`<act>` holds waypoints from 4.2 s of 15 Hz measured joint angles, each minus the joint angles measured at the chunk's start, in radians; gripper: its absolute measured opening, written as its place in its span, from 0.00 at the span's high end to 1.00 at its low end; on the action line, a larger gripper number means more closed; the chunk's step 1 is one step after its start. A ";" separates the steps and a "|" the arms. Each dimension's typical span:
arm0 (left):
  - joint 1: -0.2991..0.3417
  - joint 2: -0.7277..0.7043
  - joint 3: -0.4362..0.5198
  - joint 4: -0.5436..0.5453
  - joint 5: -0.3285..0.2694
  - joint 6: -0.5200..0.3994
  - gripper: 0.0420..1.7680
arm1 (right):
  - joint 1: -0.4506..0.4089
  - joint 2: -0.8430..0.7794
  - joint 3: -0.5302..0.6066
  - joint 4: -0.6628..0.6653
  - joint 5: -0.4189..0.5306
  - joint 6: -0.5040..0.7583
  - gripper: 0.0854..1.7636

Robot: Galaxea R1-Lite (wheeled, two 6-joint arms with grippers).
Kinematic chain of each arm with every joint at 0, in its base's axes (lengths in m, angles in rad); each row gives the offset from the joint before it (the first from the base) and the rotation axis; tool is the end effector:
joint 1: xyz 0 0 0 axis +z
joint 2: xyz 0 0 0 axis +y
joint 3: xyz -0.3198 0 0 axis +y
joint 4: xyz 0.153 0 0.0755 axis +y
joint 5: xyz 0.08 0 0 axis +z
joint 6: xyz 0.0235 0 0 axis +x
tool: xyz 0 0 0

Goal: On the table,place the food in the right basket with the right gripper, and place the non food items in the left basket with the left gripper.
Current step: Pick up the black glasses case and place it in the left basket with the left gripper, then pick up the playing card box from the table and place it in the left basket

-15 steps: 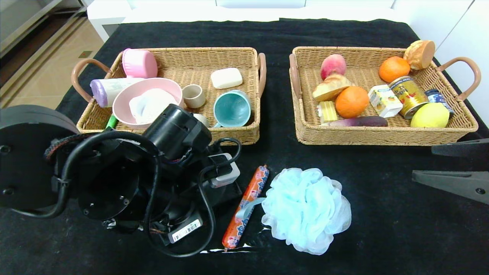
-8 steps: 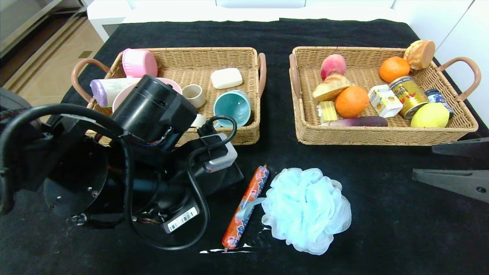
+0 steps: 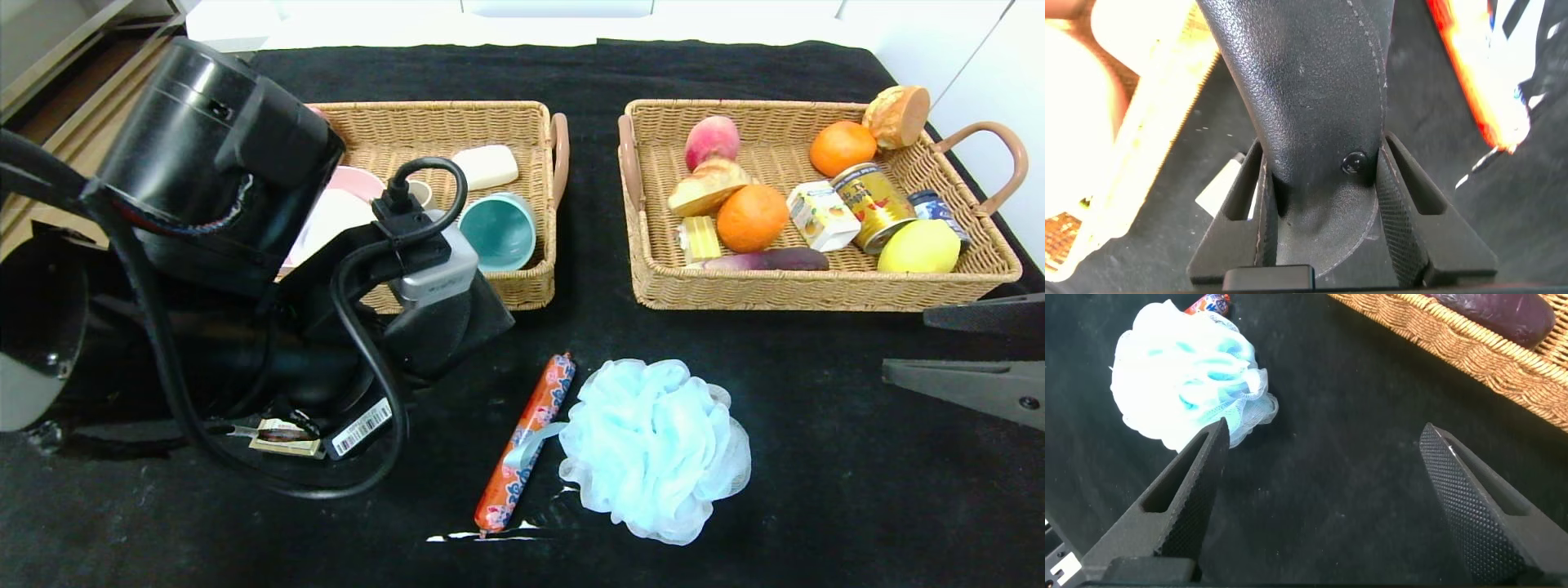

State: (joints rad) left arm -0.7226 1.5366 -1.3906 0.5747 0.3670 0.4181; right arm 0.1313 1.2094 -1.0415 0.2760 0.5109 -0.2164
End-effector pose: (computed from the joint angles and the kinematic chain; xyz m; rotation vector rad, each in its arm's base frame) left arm 0.1766 -0.1445 0.3048 0.7755 0.5465 -0.4707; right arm 0.1384 0.0299 0.3049 -0.1204 0.3727 0.6759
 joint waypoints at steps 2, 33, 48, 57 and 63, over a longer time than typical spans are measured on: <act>0.003 -0.005 -0.042 0.001 0.001 -0.020 0.57 | 0.000 0.000 0.000 0.000 0.000 0.000 0.04; 0.578 0.188 -0.364 -0.418 -0.403 -0.302 0.34 | -0.008 0.000 0.000 -0.002 -0.005 -0.002 0.04; 0.573 0.171 -0.359 -0.332 -0.403 -0.288 0.08 | -0.006 -0.003 0.002 -0.002 -0.004 -0.004 0.04; 0.533 -0.003 -0.364 0.143 -0.385 -0.244 0.05 | 0.001 -0.001 0.008 -0.001 -0.004 -0.004 0.04; 0.514 -0.083 -0.262 0.232 -0.359 -0.246 0.04 | 0.003 -0.004 0.009 -0.001 -0.004 -0.004 0.04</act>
State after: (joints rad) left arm -0.2087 1.4532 -1.6526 0.8066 0.0081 0.1726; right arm 0.1345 1.2051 -1.0323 0.2745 0.5066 -0.2206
